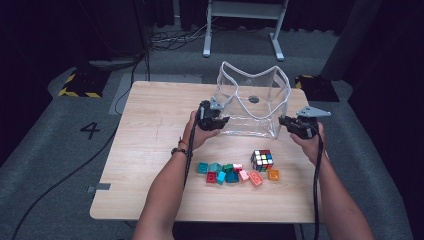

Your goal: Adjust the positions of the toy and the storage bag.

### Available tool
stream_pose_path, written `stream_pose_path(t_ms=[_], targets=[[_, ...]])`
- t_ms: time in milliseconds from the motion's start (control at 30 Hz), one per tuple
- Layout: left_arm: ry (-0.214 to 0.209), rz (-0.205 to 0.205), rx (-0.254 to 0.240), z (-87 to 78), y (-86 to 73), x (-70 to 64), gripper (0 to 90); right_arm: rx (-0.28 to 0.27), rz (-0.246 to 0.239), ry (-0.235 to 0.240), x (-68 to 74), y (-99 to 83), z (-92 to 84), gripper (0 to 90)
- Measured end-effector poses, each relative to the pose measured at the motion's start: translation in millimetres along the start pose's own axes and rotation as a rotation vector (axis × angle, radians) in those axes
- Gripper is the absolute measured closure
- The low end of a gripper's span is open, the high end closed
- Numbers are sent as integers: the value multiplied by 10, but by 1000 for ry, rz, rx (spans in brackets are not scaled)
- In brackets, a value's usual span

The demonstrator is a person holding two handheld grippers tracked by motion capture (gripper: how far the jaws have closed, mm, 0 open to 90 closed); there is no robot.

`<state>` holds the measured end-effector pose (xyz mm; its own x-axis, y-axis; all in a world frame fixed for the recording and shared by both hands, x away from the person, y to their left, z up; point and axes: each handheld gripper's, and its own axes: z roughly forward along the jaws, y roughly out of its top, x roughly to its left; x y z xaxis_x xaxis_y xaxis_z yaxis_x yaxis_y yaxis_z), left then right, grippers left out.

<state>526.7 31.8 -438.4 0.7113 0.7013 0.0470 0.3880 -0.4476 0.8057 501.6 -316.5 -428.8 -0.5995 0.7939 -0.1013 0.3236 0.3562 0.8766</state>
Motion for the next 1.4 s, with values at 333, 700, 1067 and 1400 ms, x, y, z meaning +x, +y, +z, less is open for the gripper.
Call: stream_pose_path(t_ms=[333,700,1067,1400], targets=[[-5,23,-13,-41,-32,53,870,-3,3,15,14,-7,8,873],[-23,2,-39,-361,-232,140,873,-10,1,79,155,3,-18,877],[-46,-1,-73,-711,-591,71,873,-25,-31,149,399,-16,-73,877],[-42,15,-84,-958,-787,-10,873,-27,-58,227,586,-42,-164,877]])
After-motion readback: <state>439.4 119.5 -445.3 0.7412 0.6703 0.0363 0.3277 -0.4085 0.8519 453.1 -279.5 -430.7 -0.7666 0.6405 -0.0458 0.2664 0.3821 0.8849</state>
